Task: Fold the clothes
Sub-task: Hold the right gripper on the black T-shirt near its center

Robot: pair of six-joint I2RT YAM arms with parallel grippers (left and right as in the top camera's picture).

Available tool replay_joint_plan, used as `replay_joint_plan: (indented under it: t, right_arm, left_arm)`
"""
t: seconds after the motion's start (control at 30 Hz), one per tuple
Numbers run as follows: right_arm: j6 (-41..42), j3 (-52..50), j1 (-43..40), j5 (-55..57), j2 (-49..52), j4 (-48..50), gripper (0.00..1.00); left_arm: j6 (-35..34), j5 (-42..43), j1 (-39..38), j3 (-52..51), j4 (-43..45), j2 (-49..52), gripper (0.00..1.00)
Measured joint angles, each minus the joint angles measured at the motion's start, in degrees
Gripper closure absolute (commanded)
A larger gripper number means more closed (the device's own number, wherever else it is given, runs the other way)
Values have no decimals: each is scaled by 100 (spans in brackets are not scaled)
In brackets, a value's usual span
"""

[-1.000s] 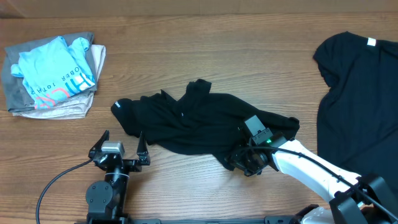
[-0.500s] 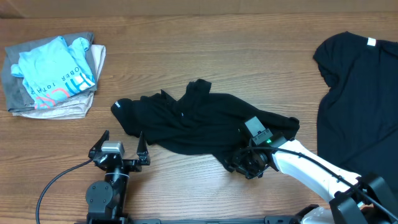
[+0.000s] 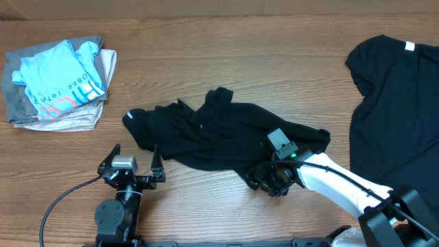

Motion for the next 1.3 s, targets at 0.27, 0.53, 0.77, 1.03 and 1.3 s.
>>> replay_joint_plan:
  t: [0.27,0.53,0.77,1.03,1.3]
  right_arm:
    - [66,24,0,-160,120,46,72]
    - [74,24,0,-157,125,37,79]
    - [46,24,0,-166,153,31,94]
    - [48,22,-2,-151,168,44,96]
    - [48,22,-2,-153,168,37,96]
  left_arm:
    - [0,0,0,0,-2,0,0]
    - [0,0,0,0,0,0,0]
    - [0,0,0,0,0,0,0]
    - [0,0,0,0,0,0,0]
    - [0,0,0,0,0,0,0]
